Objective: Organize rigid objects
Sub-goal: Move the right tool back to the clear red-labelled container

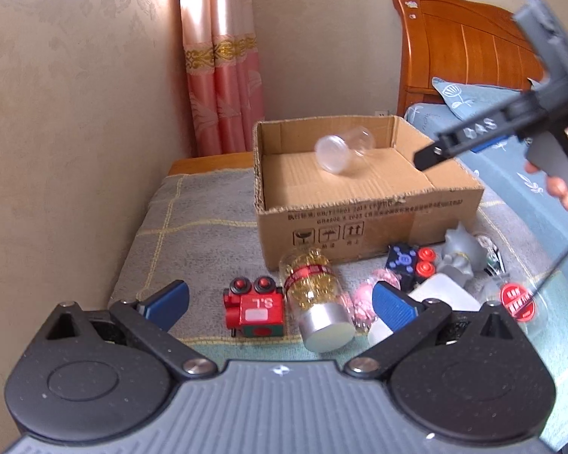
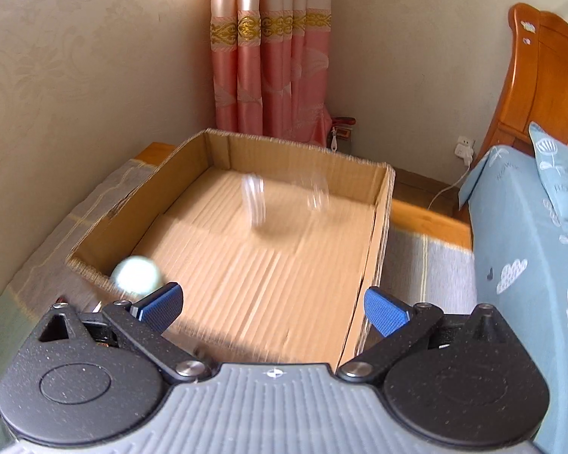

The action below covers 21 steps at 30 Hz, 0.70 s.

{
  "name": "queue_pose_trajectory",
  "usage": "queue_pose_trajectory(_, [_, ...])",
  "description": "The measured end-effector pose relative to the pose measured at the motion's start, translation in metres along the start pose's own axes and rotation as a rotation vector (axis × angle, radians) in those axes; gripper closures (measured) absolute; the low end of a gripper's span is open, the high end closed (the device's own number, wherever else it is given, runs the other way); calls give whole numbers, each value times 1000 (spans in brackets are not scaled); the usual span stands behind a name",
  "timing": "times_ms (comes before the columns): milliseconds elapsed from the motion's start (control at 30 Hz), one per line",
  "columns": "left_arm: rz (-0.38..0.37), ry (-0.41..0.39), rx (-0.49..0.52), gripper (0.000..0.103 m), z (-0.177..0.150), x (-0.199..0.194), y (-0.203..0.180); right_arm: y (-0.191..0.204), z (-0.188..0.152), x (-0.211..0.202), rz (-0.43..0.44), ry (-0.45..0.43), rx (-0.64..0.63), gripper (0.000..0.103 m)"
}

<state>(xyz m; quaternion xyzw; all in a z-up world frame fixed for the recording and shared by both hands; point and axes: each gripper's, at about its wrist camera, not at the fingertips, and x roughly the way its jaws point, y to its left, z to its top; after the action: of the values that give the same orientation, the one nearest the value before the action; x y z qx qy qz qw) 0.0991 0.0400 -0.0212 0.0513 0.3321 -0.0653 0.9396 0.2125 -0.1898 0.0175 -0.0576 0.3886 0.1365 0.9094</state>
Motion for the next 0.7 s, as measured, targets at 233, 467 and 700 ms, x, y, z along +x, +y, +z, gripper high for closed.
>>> queue_pose_trajectory(233, [0,50,37,1,-17,6,4,15,-69,-37,-21,-23,24,0])
queue_pose_trajectory(467, [-4,122,12,1,-43,22,18,26,-142,-57,-87,-30,40,0])
queue_pose_trajectory(700, [1,164,-28,1,-64,42,35,33,-176,-49,-50,-4,85,0])
